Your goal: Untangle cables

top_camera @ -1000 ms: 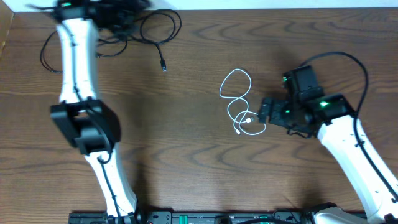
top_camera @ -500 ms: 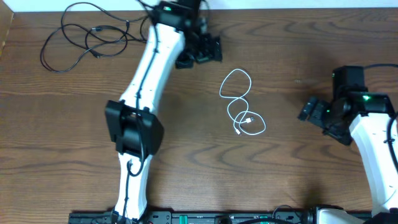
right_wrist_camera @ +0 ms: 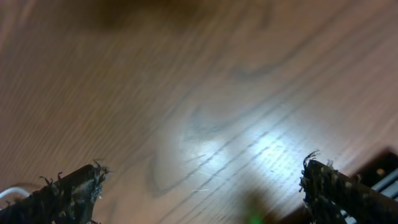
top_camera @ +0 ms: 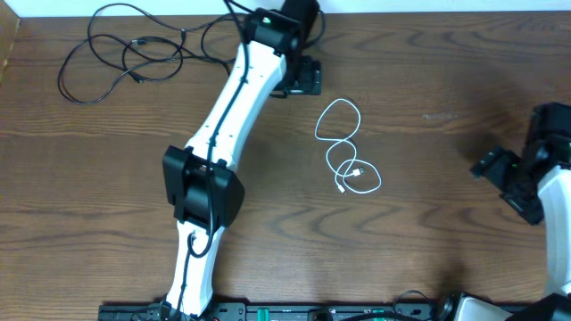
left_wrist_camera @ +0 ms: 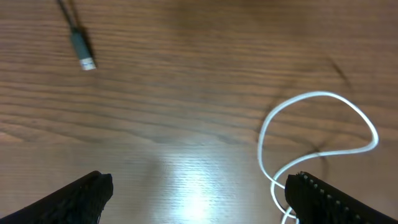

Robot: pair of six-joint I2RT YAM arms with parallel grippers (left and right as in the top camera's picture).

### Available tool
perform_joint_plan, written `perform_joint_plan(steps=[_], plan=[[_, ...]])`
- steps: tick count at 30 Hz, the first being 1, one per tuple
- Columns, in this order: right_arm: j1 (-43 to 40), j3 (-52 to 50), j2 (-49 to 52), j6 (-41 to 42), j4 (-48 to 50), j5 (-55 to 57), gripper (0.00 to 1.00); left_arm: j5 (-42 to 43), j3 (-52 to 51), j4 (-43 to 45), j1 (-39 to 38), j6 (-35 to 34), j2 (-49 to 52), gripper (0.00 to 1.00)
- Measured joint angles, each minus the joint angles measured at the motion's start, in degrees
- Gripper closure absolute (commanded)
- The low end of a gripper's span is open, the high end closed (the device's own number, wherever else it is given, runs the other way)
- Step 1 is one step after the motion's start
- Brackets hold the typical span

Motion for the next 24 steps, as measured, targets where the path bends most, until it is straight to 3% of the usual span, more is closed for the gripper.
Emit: perform_joint_plan(steps=[10,24], plan=[[-3.1,0.0,0.0,0.0,0.0,-3.3,0.01,3.0,-2.2,-0.9,2.1,-0.1,0.0,0.06],[-3.1,0.0,0.0,0.0,-0.1,-18.6,0.01,8.0,-6.1,1.7,1.3,4.9,0.0,0.06]])
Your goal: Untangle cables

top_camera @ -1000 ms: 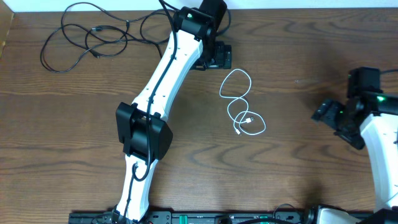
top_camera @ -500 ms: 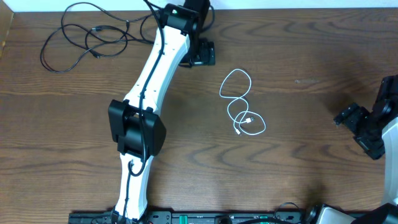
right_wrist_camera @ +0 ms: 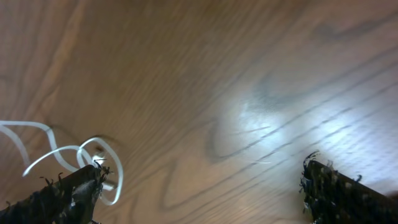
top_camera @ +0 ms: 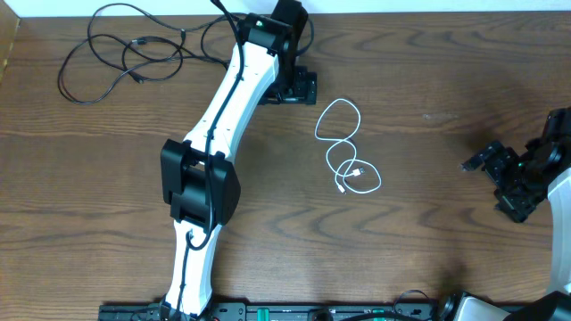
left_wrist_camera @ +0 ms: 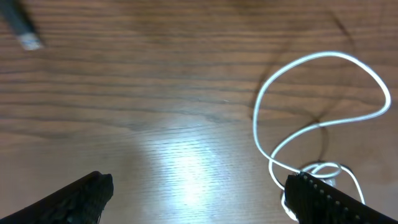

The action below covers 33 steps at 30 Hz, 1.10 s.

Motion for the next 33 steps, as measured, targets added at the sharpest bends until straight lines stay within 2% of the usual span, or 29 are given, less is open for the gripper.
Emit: perform_joint_plan(steps=[3,5,22,27,33], plan=[[0.5,0.0,0.0,0.0,0.2,-1.9,0.01,2.0,-2.1,1.4,-0.1,1.1,0.0,0.07],[1.1,0.0,0.0,0.0,0.2,-2.7,0.01,2.9,-3.5,2.6,-0.3,1.4,0.0,0.11],[6.0,0.0,0.0,0.0,1.2,-4.0,0.01,4.2,-5.6,6.3,-4.9,1.2,3.9,0.12],[6.9,0.0,0.0,0.0,1.8,-4.0,0.01,4.2,-5.7,6.3,-5.4,-1.0,4.9,0.13],[7.0,0.0,0.0,0.0,2.0,-4.0,0.01,0.7,-5.7,6.5,-7.0,-7.1,6.0,0.14]])
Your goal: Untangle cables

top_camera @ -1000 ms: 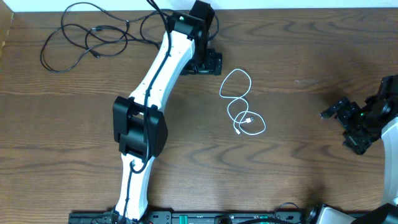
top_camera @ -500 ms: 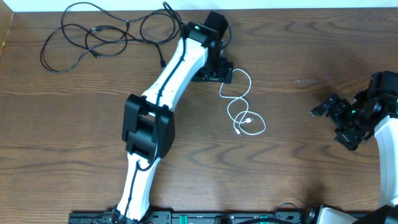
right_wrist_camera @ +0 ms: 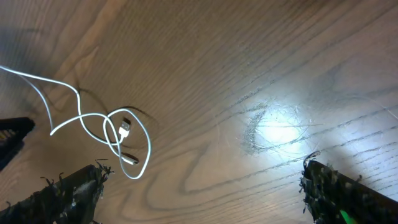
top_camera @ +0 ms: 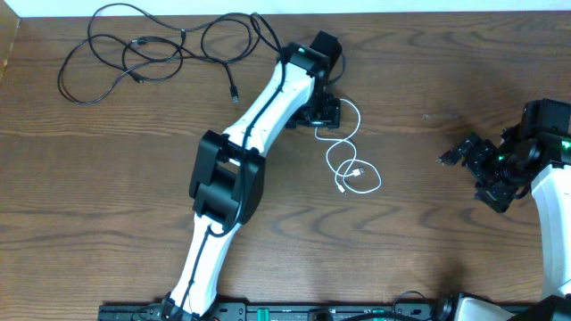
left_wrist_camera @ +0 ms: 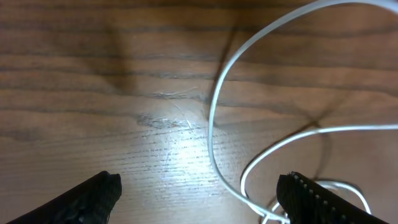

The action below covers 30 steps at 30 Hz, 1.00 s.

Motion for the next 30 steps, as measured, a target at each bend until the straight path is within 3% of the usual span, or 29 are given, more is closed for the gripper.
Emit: perform_joint_plan(steps=[4,8,23,30], plan=[[0.0,0.0,0.0,0.0,0.0,0.0,0.01,-1.3,-0.3,0.2,-0.7,-3.2,1.0,0.16],[0.0,0.0,0.0,0.0,0.0,0.0,0.01,-2.0,-0.7,0.5,-0.9,-4.7,1.5,0.31],[0.0,0.0,0.0,0.0,0.0,0.0,0.01,-2.5,-4.5,2.6,-2.3,-6.8,1.7,0.32],[0.0,0.0,0.0,0.0,0.0,0.0,0.01,-2.5,-4.5,3.9,-2.5,-7.0,1.8,0.45]])
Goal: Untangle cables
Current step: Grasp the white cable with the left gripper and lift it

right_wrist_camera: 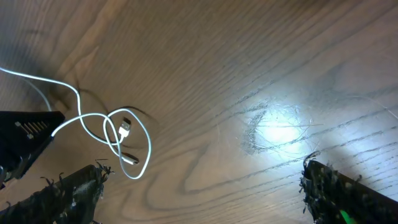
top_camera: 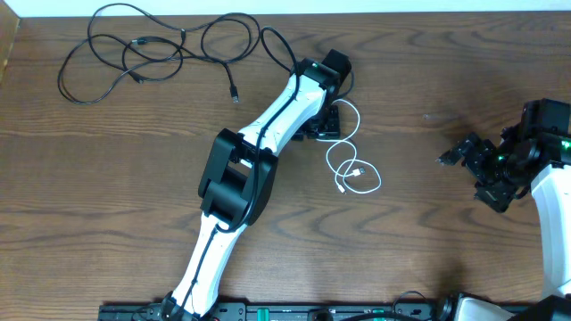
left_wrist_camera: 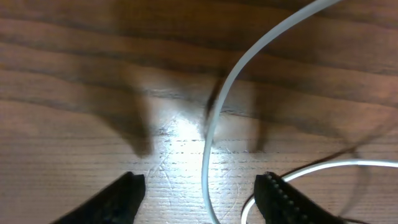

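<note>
A thin white cable (top_camera: 343, 147) lies in loops at the middle of the wooden table, its plugs (right_wrist_camera: 124, 130) inside the lower coil. My left gripper (top_camera: 326, 121) is down at the left side of the cable's upper loop. It is open, with one white strand (left_wrist_camera: 210, 143) running between its fingers (left_wrist_camera: 124, 198). A long black cable (top_camera: 134, 49) is spread over the back left corner. My right gripper (top_camera: 466, 169) hovers open far to the right, with nothing between its fingers (right_wrist_camera: 65, 193).
The table's far edge (top_camera: 401, 12) runs just behind the left arm's wrist. Bare wood (top_camera: 419, 116) lies between the white cable and the right arm. The arms' base rail (top_camera: 294, 312) lines the front edge.
My left gripper has come down closer to the white cable's upper loop, and the strand now sits between its fingers, which stand nearer together. The right arm has not moved.
My left gripper stood open at the back of the table, left of the white cable, and the right one at the far right. The left then reached the cable's upper loop while the right turned toward the cable. Now the left straddles a strand.
</note>
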Robot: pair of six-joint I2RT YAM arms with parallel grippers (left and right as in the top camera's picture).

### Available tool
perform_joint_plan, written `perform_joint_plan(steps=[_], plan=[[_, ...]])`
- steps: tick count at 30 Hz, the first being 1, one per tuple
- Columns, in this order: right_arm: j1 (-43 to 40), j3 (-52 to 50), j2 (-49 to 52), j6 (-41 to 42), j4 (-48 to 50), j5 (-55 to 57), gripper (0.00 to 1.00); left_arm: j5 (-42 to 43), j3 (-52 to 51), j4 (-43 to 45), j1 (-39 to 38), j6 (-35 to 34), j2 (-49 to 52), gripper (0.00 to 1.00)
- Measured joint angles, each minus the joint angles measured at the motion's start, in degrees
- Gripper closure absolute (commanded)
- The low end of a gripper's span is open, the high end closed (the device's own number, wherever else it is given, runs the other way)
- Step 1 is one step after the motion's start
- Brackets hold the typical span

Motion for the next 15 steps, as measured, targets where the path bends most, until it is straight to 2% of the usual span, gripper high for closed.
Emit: perform_joint_plan(steps=[4,7,12,15], plan=[[0.0,0.0,0.0,0.0,0.0,0.0,0.01,0.0,-0.1,0.0,0.0,0.0,0.0,0.46],[0.0,0.0,0.0,0.0,0.0,0.0,0.01,0.0,-0.2,0.2,0.0,0.1,0.0,0.55],[0.0,0.0,0.0,0.0,0.0,0.0,0.01,0.0,-0.2,0.7,0.0,0.0,0.1,0.57],[0.0,0.0,0.0,0.0,0.0,0.0,0.01,0.0,-0.2,0.7,0.0,0.1,0.2,0.62]])
